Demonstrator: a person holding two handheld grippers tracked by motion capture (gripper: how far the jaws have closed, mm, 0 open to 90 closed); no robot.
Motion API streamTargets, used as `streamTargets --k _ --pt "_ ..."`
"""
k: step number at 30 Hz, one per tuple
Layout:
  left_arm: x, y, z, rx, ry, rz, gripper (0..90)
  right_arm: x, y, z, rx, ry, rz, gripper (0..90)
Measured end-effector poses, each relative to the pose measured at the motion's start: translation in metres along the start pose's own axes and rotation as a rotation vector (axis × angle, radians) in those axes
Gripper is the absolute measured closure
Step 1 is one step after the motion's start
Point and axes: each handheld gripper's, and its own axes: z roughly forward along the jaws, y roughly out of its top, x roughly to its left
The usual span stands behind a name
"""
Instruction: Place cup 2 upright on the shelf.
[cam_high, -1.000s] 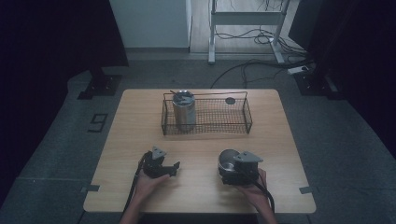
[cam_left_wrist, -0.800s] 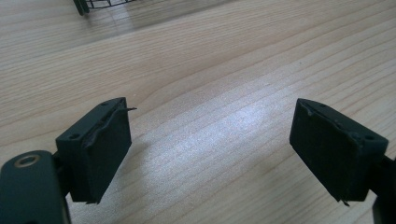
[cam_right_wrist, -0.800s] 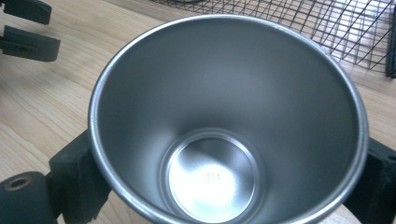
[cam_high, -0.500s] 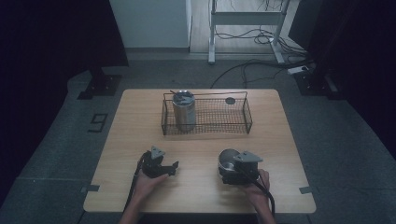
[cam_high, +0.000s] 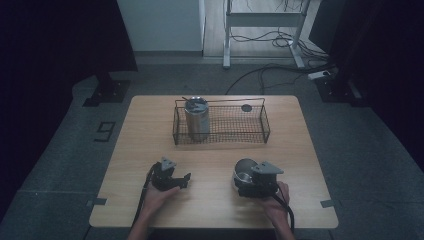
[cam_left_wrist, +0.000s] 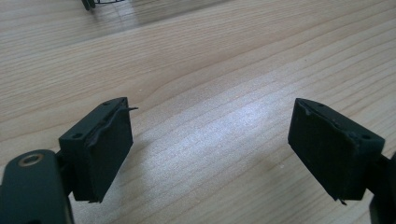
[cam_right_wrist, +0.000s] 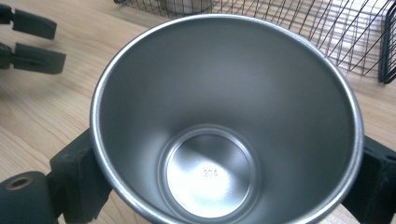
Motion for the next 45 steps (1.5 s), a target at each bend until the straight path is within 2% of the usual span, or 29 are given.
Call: streamTargets --k 3,7,11,13,19,23,26,29,32,37,45 --pt "0.001 -0.001 0.0 0.005 -0.001 -0.004 14.0 0.0 0.002 -0.004 -0.016 0.001 0.003 7.4" --pt "0.002 -0.003 -0.001 0.0 -0.014 -0.024 14.2 -0.002 0.005 -0.009 -0.031 0.02 0.037 7.4" --pt "-0.001 -0.002 -0.002 -0.006 -0.022 -0.016 14.2 0.001 0.011 -0.01 -0.029 -0.002 0.03 7.4" --pt "-0.002 -0.002 -0.004 -0.012 -0.029 -0.012 14.2 0.001 0.013 -0.012 -0.035 -0.008 0.041 7.4" --pt "-0.007 -0.002 -0.003 -0.017 -0.061 -0.032 14.3 -0.008 0.02 -0.016 -0.045 -0.038 0.094 7.4" --pt "-0.019 -0.002 -0.002 -0.004 -0.073 0.01 14.2 -0.016 0.029 -0.024 -0.05 -0.056 0.124 7.4" --pt "-0.024 0.001 -0.007 -0.018 -0.068 0.037 14.2 -0.021 0.036 -0.028 -0.054 -0.077 0.14 7.4" --pt "-0.022 0.005 -0.013 -0.047 -0.077 0.029 14.2 -0.026 0.043 -0.03 -0.051 -0.096 0.155 7.4" --pt "-0.017 0.006 -0.015 -0.055 -0.075 0.013 14.3 -0.03 0.05 -0.028 -0.045 -0.119 0.154 7.4" --pt "-0.013 0.005 -0.018 -0.057 -0.076 -0.008 14.3 -0.032 0.059 -0.023 -0.038 -0.127 0.155 7.4" --pt "-0.01 0.006 -0.024 -0.077 -0.076 -0.015 14.2 -0.028 0.077 -0.017 -0.035 -0.121 0.146 7.4"
